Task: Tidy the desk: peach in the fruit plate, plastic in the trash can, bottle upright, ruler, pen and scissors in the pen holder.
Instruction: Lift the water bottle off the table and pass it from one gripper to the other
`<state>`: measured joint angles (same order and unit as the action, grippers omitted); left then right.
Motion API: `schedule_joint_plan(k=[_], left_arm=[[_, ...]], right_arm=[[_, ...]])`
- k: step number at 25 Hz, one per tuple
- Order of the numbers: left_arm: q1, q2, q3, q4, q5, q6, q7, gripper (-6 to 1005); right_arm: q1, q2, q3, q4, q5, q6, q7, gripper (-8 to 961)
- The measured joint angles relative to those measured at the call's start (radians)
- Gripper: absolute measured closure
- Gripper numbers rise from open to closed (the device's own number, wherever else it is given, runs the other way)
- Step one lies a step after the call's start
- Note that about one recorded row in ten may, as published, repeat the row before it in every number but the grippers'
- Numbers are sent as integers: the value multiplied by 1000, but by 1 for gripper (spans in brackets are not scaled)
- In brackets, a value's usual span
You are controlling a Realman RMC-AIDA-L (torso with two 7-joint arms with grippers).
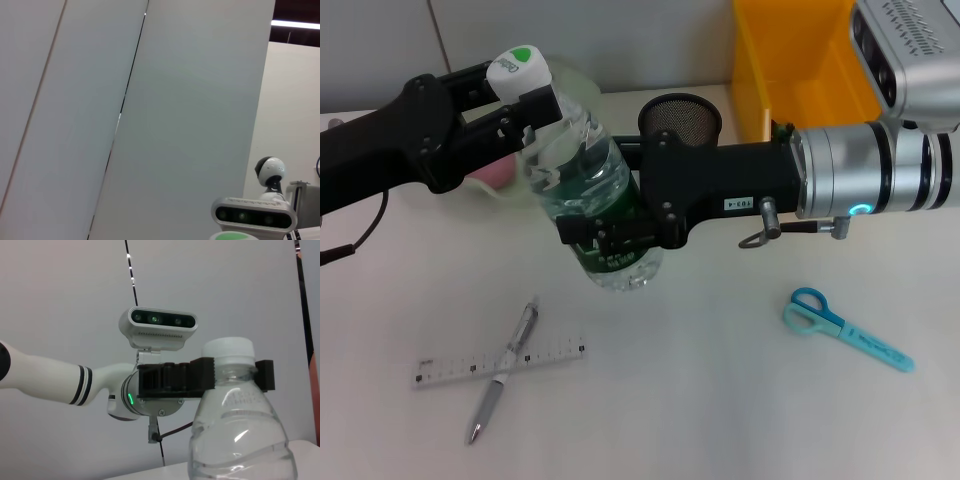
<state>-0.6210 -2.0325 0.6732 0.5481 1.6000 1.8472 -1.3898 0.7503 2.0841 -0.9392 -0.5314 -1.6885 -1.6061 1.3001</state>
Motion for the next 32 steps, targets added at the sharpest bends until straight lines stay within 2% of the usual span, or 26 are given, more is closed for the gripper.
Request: schedule_joint_plan(k=[21, 32], left_arm=[[5, 20, 0, -2, 5, -11, 0, 552], [4, 19, 5, -2, 6, -12, 0, 552]], right_arm=[[-11, -1, -37, -32, -7, 8, 8, 189], [-7, -4, -39, -39, -8, 22, 7, 190]])
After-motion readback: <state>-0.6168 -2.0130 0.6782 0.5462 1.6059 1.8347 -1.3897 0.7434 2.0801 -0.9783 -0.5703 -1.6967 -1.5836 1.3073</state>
